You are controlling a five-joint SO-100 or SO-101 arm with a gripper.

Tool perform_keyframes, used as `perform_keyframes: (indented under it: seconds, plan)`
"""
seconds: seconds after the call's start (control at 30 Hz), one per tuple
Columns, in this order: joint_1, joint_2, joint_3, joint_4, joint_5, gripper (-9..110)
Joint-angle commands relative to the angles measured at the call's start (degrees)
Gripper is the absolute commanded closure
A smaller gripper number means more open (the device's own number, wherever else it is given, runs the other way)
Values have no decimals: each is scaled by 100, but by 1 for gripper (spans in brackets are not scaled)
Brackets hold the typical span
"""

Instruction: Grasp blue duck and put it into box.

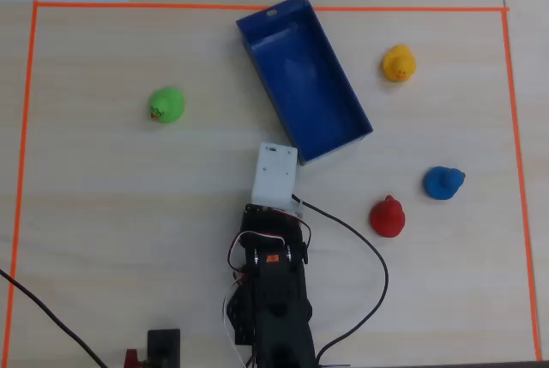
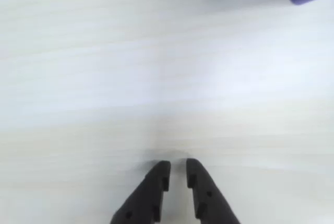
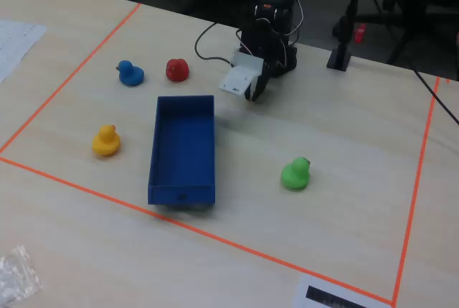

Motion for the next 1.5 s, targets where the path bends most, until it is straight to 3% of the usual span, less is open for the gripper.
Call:
perform_keyframes:
  seconds: [0.0,1.07,1.27,1.47]
  plan:
    - [35,-79,-18,105,0,101]
    - [387,-220,-88,-44,-360,101]
    - [1986,-2505,-2496,-1854,325,100]
    - [3393,-4386,-5229,-2171,-114,85]
